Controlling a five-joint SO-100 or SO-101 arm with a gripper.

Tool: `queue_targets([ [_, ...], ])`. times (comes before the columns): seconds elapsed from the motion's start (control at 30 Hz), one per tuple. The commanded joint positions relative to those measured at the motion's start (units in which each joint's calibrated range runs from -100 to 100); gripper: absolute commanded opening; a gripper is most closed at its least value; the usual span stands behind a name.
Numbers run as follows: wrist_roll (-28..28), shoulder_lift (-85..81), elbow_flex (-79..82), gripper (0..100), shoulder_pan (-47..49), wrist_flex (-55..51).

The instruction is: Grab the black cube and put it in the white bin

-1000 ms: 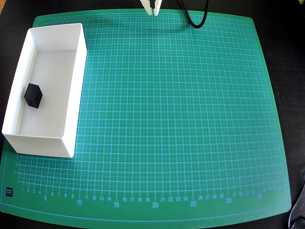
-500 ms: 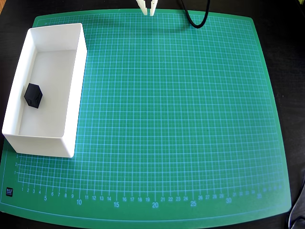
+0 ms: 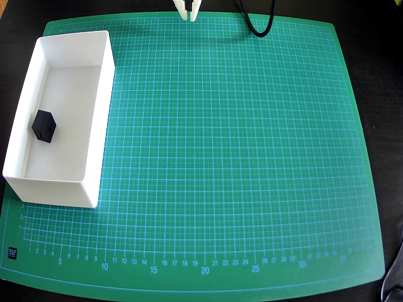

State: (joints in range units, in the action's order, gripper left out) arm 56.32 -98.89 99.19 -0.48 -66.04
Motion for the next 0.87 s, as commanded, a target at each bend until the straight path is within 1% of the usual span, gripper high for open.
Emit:
queue_targets([
  [0.0,-1.6,-0.3,0.2,1,-0.2,-0.3],
  [0.83,-1.9,-0.2,0.3,1,0.2,-0.4],
])
